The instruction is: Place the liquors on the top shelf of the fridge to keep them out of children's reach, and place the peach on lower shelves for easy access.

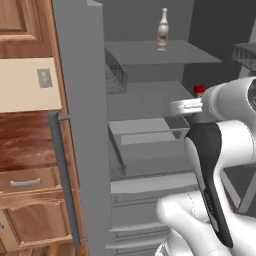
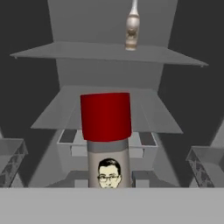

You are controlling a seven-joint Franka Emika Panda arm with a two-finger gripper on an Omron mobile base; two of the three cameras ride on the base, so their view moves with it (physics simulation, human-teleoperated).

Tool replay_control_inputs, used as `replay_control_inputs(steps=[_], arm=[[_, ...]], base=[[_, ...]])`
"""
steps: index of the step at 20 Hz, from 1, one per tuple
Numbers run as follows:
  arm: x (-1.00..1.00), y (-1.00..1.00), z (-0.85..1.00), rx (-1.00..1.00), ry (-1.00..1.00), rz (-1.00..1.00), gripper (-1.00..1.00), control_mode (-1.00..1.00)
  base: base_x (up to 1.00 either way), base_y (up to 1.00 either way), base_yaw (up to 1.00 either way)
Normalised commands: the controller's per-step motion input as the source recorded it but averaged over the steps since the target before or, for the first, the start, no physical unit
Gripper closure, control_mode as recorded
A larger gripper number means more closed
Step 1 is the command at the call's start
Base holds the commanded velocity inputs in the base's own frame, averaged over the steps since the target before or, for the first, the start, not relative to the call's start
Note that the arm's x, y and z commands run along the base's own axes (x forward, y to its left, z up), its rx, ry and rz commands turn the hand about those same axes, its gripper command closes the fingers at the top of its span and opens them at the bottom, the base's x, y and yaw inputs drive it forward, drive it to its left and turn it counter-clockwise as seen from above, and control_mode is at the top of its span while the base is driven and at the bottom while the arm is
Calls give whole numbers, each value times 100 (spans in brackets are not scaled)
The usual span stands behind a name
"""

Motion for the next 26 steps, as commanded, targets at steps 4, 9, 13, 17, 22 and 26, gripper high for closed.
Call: replay_control_inputs(steps=[4, 9, 13, 17, 22, 26], arm=[[0, 0, 0, 0, 0, 0, 100, 100], [0, 0, 0, 0, 0, 0, 100, 100], [0, 0, 0, 0, 0, 0, 100, 100], [3, -5, 6, 5, -21, 0, 100, -100], [0, -9, 45, 10, -42, 0, 100, -100], [4, 0, 51, 2, -23, 0, 100, -100]], base=[[51, 0, 0], [57, 0, 0], [46, 0, 0], [7, 0, 0], [0, 0, 0], [0, 0, 0]])
